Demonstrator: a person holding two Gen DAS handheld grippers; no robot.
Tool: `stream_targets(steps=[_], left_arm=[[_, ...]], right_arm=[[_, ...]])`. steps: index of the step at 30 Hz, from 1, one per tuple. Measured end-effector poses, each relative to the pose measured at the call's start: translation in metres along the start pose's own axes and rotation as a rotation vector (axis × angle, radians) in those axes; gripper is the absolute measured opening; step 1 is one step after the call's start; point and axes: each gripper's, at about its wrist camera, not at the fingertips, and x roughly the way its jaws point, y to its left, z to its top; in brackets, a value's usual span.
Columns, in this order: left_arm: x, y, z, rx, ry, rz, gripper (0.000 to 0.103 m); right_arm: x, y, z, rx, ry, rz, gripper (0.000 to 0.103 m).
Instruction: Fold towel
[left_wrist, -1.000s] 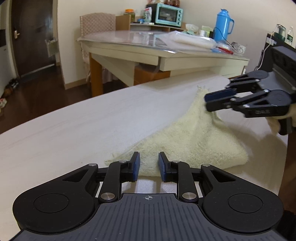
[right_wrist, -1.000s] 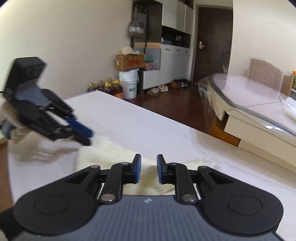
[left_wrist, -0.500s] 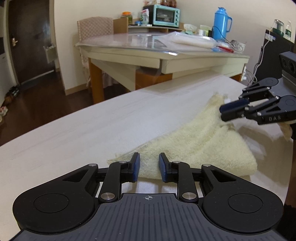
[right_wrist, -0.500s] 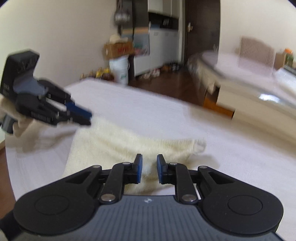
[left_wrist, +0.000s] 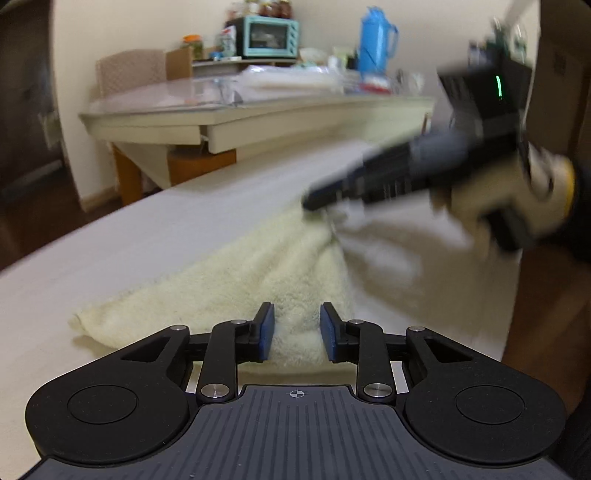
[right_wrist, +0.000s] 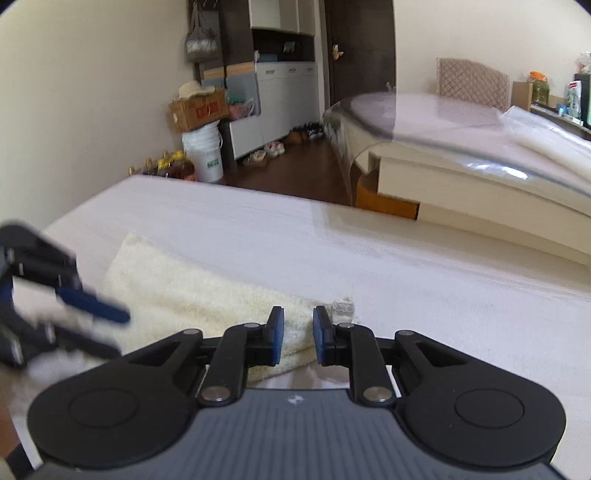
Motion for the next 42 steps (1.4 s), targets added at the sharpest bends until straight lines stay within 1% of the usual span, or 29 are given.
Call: stream_targets(steps=[2, 4, 8, 9, 10, 13, 17, 19, 21, 23, 26, 30, 31, 32, 36, 38, 39, 40, 42], left_arm=[[-0.005, -0.003, 0.002, -0.010, -0.018, 0.008, 0.030], [-0.009, -0.006, 0.002, -0.016, -0.030, 0.006, 0.030], [-0.003, -0.015, -0.008, 0.002, 0.005, 0.020, 0.030], [-0.003, -0.013, -0.011, -0.019, 0.004, 0.019, 0.029], [-0.004, -0.012, -0.012, -0.039, 0.003, 0.016, 0.029], [-0.005, -0.013, -0.015, -0.038, -0.008, 0.022, 0.030], [-0.009, -0.008, -0.013, -0.069, -0.027, 0.010, 0.030], [-0.015, -0.002, -0.010, -0.104, -0.052, 0.006, 0.031], [-0.019, 0.009, -0.007, -0.130, -0.075, 0.055, 0.031], [-0.018, 0.022, -0.005, -0.154, -0.075, 0.103, 0.031], [-0.015, 0.048, -0.005, -0.207, -0.060, 0.191, 0.031], [-0.013, 0.071, -0.009, -0.271, -0.032, 0.249, 0.031], [-0.011, 0.074, -0.010, -0.275, -0.017, 0.263, 0.034], [-0.008, 0.076, -0.012, -0.284, -0.006, 0.277, 0.036], [-0.009, 0.077, -0.011, -0.305, -0.019, 0.293, 0.035], [-0.012, 0.080, -0.008, -0.328, -0.046, 0.299, 0.034], [-0.012, 0.081, -0.006, -0.339, -0.057, 0.303, 0.033], [-0.011, 0.083, -0.005, -0.345, -0.058, 0.311, 0.033], [-0.007, 0.086, -0.002, -0.350, -0.049, 0.337, 0.033]], right_arm=[[-0.002, -0.003, 0.002, 0.007, -0.009, -0.003, 0.020], [0.003, -0.006, 0.002, 0.000, 0.009, -0.005, 0.020], [0.011, -0.012, -0.002, 0.019, 0.037, -0.022, 0.019], [0.013, -0.015, -0.003, 0.029, 0.037, -0.028, 0.020], [0.016, -0.018, -0.004, 0.036, 0.036, -0.026, 0.023], [0.019, -0.022, -0.007, 0.028, 0.031, -0.021, 0.026], [0.011, -0.013, -0.006, -0.035, -0.010, -0.049, 0.026], [-0.001, 0.000, -0.005, -0.101, -0.062, -0.036, 0.026], [-0.006, 0.014, -0.004, -0.164, -0.082, -0.002, 0.026], [-0.006, 0.026, -0.005, -0.227, -0.075, 0.028, 0.026], [0.004, 0.038, -0.012, -0.298, -0.026, 0.036, 0.026], [0.007, 0.038, -0.022, -0.287, 0.018, 0.047, 0.025], [0.007, 0.037, -0.022, -0.264, 0.021, 0.050, 0.025], [0.007, 0.036, -0.021, -0.241, 0.024, 0.052, 0.025], [0.009, 0.038, -0.019, -0.240, 0.029, 0.042, 0.026], [0.008, 0.037, -0.019, -0.232, 0.030, 0.043, 0.026], [0.007, 0.037, -0.019, -0.228, 0.025, 0.037, 0.024], [0.004, 0.038, -0.019, -0.224, 0.009, 0.025, 0.024], [-0.001, 0.040, -0.018, -0.208, -0.004, 0.042, 0.024]])
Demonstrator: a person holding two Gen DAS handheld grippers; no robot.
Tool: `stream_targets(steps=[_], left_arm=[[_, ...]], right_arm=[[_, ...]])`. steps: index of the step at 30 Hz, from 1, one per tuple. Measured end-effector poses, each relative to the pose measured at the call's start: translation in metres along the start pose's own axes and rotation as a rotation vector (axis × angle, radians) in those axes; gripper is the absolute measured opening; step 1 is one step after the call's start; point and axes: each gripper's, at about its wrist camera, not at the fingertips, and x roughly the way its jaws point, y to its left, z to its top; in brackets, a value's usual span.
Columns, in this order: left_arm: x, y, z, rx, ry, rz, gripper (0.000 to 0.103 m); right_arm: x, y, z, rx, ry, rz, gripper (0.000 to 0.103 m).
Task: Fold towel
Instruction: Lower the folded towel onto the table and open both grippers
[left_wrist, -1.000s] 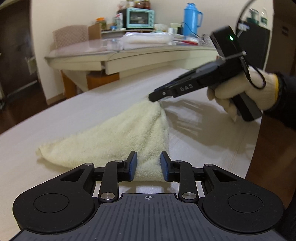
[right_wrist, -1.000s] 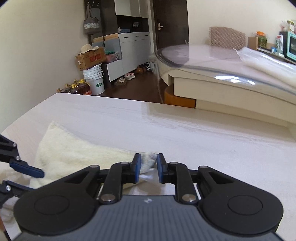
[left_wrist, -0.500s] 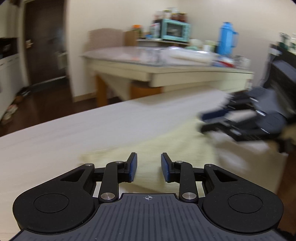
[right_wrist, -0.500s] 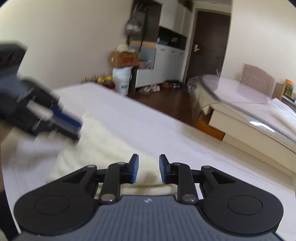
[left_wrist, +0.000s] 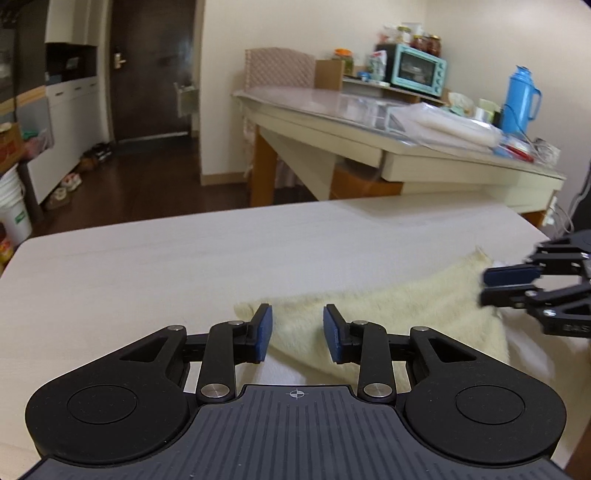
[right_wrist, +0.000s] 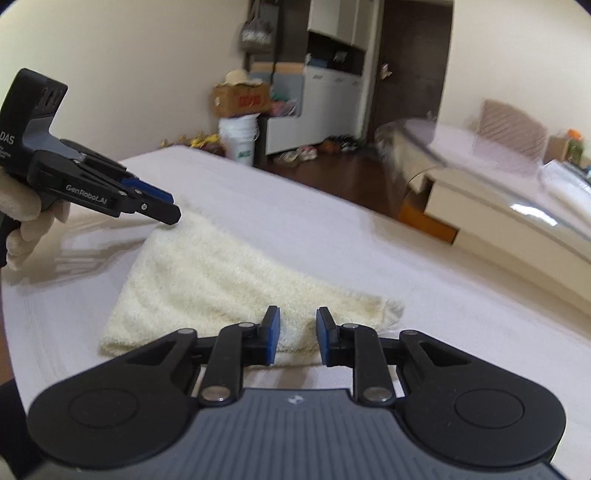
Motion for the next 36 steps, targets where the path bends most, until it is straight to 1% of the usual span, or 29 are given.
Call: stream_targets(steps=[2, 5, 7, 10, 16, 20, 21, 22, 23, 24, 27, 29, 30, 32, 33, 34, 35, 36], left_arm=[[0.004, -0.002, 0.001, 0.013, 0.008, 0.017, 0.033], [0.009, -0.008, 0.000, 0.059, 0.016, 0.046, 0.035], [0.009, -0.010, -0.002, 0.079, 0.012, 0.057, 0.035], [0.008, -0.009, -0.003, 0.076, 0.013, 0.060, 0.035], [0.005, -0.006, -0.009, 0.061, 0.010, 0.061, 0.035], [0.003, -0.004, -0.008, 0.040, 0.018, 0.060, 0.036], [0.000, -0.006, -0.008, 0.042, 0.017, 0.063, 0.033], [-0.004, -0.008, -0.008, 0.046, 0.016, 0.064, 0.034], [-0.009, -0.011, -0.010, 0.045, 0.019, 0.065, 0.035], [-0.012, -0.013, -0.011, 0.043, 0.023, 0.068, 0.038], [-0.027, -0.022, -0.021, 0.031, 0.025, 0.080, 0.043], [-0.036, -0.026, -0.027, 0.015, 0.024, 0.079, 0.048], [-0.042, -0.029, -0.031, 0.001, 0.023, 0.075, 0.053], [-0.051, -0.033, -0.038, -0.021, 0.020, 0.071, 0.057], [-0.054, -0.035, -0.041, -0.031, 0.024, 0.070, 0.061], [-0.057, -0.037, -0.043, -0.040, 0.032, 0.071, 0.063], [-0.060, -0.039, -0.046, -0.047, 0.035, 0.070, 0.064], [-0.063, -0.040, -0.049, -0.055, 0.034, 0.066, 0.068]], right_arm=[[-0.005, 0.002, 0.001, 0.017, -0.013, 0.020, 0.024], [-0.007, 0.021, -0.001, -0.028, 0.003, 0.077, 0.024], [-0.004, 0.036, -0.008, -0.085, 0.021, 0.065, 0.026], [-0.006, 0.037, -0.010, -0.043, 0.027, 0.061, 0.026], [-0.014, 0.042, -0.015, -0.026, 0.023, 0.052, 0.026], [-0.010, 0.039, -0.011, -0.014, 0.018, 0.044, 0.025], [-0.010, 0.037, -0.009, -0.007, 0.017, 0.033, 0.028], [-0.012, 0.036, -0.008, 0.001, 0.008, 0.015, 0.035], [-0.015, 0.035, -0.008, 0.016, 0.002, 0.007, 0.039], [-0.017, 0.035, -0.008, 0.033, -0.004, 0.001, 0.044], [-0.024, 0.035, -0.010, 0.074, -0.008, -0.028, 0.046], [-0.029, 0.037, -0.014, 0.095, -0.007, -0.047, 0.049], [-0.032, 0.039, -0.015, 0.102, -0.008, -0.053, 0.054], [-0.038, 0.042, -0.018, 0.116, -0.011, -0.065, 0.059], [-0.041, 0.043, -0.020, 0.123, -0.012, -0.071, 0.063], [-0.044, 0.045, -0.022, 0.129, -0.013, -0.076, 0.070], [-0.047, 0.047, -0.023, 0.135, -0.016, -0.086, 0.073], [-0.050, 0.048, -0.024, 0.140, -0.021, -0.093, 0.075]])
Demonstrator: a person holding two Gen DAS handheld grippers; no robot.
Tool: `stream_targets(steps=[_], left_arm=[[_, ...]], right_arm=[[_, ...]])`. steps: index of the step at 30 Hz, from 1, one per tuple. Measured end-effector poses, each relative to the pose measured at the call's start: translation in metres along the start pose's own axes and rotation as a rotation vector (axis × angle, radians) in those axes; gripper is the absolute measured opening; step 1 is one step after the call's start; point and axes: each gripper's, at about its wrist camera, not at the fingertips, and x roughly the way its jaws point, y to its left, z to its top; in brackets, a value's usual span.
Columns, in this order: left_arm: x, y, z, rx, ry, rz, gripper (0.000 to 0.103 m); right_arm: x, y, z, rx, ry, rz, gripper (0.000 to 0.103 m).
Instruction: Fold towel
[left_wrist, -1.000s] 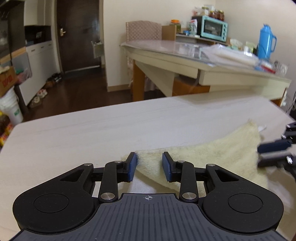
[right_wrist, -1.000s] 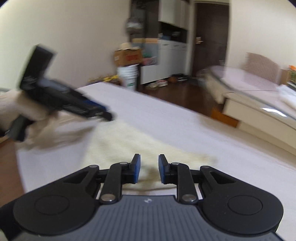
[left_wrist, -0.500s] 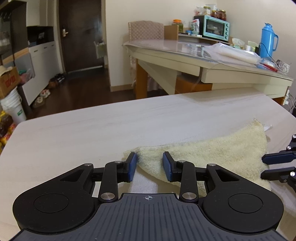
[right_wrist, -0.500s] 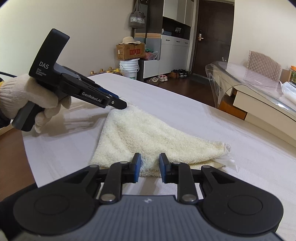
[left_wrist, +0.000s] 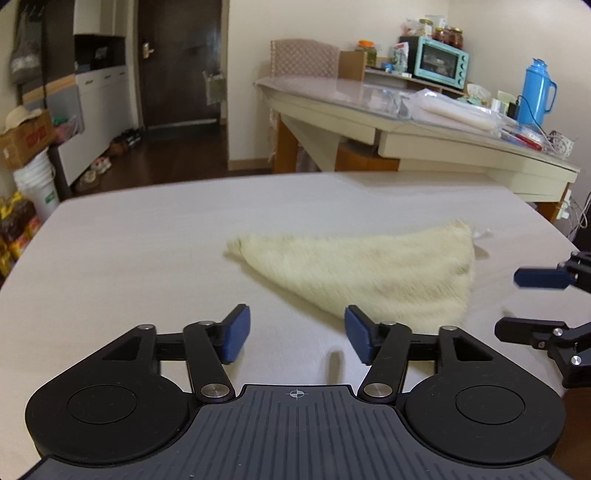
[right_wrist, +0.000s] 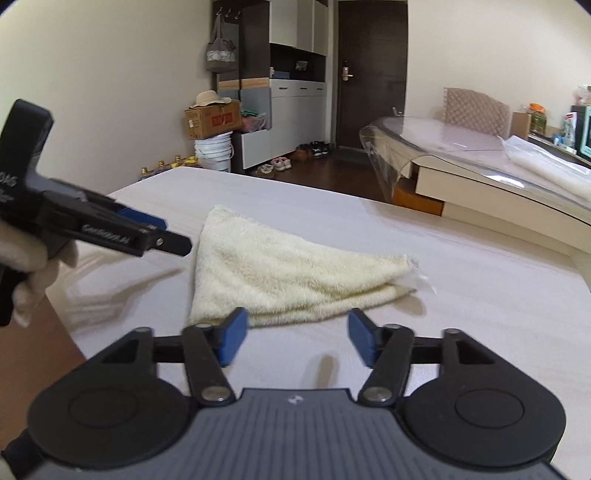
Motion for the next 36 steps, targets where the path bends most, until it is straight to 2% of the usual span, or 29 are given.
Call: stream_targets(steps=[1, 5, 7, 14, 25, 36], left_arm=[[-0.003, -0.001, -0.003, -0.008, -0.001, -0.004, 0.074], [-0.015, -0.004, -0.010, -0.035, -0.002, 0.002, 0.080], [-0.021, -0.006, -0.013, -0.037, -0.002, 0.000, 0.090], [-0.033, -0.017, -0.022, -0.024, -0.001, 0.015, 0.093], [-0.041, -0.020, -0.033, -0.043, -0.006, 0.036, 0.096], [-0.038, -0.022, -0.033, -0.041, -0.006, 0.038, 0.096]], right_arm=[[-0.002, 0.001, -0.001, 0.003, -0.001, -0.004, 0.076], [-0.011, 0.004, -0.003, 0.021, -0.012, -0.032, 0.091], [-0.017, 0.006, -0.007, 0.031, -0.021, -0.046, 0.097], [-0.030, 0.011, -0.011, 0.042, -0.029, -0.080, 0.103], [-0.042, 0.015, -0.011, 0.040, -0.042, -0.106, 0.103], [-0.035, 0.014, -0.012, 0.049, -0.029, -0.098, 0.103]])
